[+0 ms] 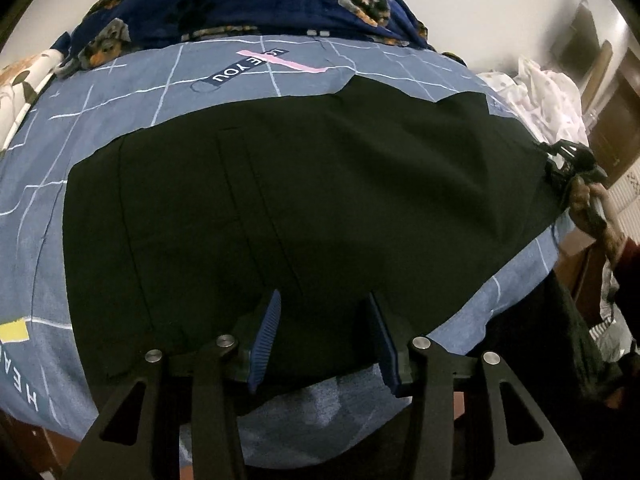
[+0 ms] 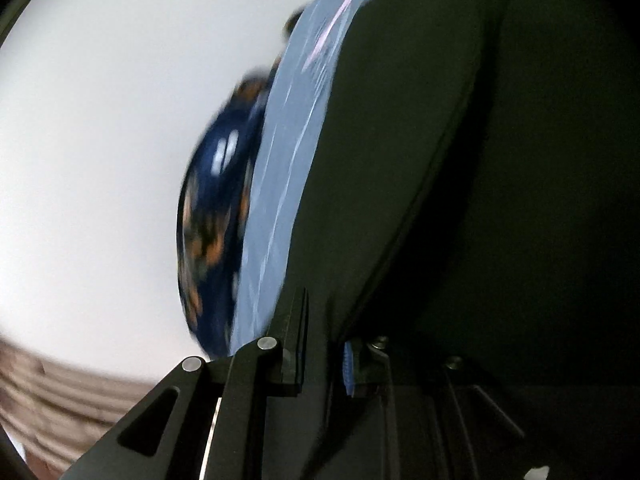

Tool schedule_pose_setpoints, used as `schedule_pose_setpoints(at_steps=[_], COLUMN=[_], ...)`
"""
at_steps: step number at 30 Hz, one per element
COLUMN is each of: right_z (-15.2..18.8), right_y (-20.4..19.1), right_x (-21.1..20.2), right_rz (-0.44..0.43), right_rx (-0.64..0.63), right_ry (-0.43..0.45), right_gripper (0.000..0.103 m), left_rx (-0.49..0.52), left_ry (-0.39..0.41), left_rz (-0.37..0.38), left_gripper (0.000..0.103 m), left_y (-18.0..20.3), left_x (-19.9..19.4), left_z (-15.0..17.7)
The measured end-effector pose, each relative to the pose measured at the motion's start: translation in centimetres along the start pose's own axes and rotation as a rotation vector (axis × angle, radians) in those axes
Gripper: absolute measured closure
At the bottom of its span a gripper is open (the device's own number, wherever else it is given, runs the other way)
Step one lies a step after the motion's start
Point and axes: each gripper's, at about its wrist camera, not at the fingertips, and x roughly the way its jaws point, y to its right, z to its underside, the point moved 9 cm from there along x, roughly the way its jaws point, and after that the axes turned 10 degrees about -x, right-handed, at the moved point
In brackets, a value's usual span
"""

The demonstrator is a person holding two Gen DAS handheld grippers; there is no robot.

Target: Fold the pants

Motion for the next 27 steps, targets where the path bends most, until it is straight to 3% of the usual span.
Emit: schedule_pose_setpoints(at_steps=[6,8,11,15,21,24,27], right_z=[-4.8,-5.6,-6.9,-6.3,-4.6,-3.9,-4.1], right_y=[2.1,2.2,1.2,0.7,6.0,8.2,8.0], right_x=[-1.3,-2.3,-4.8,-8.5,-12.8,-13.4,-12.8], right_rz=[0.045,0.086,0.104,0.101,0.127,0.116,0.106], right_rx=[0.030,-0.002,-0.087,-0.119,-0.017,0.049,0.051], right_ry=[0.057,0.078,0.137,0.181,0.186,0.198,0.202], right_gripper=[0.092,0.098,0.099,0.099,0.099,0.099,0.100], left_rx=[0.001,0.002,-0.002,-0.031,-0.073,-0.057,-0.038], left_ry=[-0.003,-0.004,-0.002,-0.002,-0.005,-0.003,-0.001], left_rz=[-0.007,-0.007,-0.001,0.022,0.066,0.057,0.047], left_gripper=[0.057,0.057,0.057,0.057,0.057,0.057,0.057], left_y=[0.0,0.0,-0.1,-0.4,-0.8,-0.7,-0.6], left_x=[0.1,0.1,0.0,-0.1,-0.2,-0.2,-0.1], left_z=[-0.1,-0.1,-0.1,-0.1,-0.2,-0.1,-0.1])
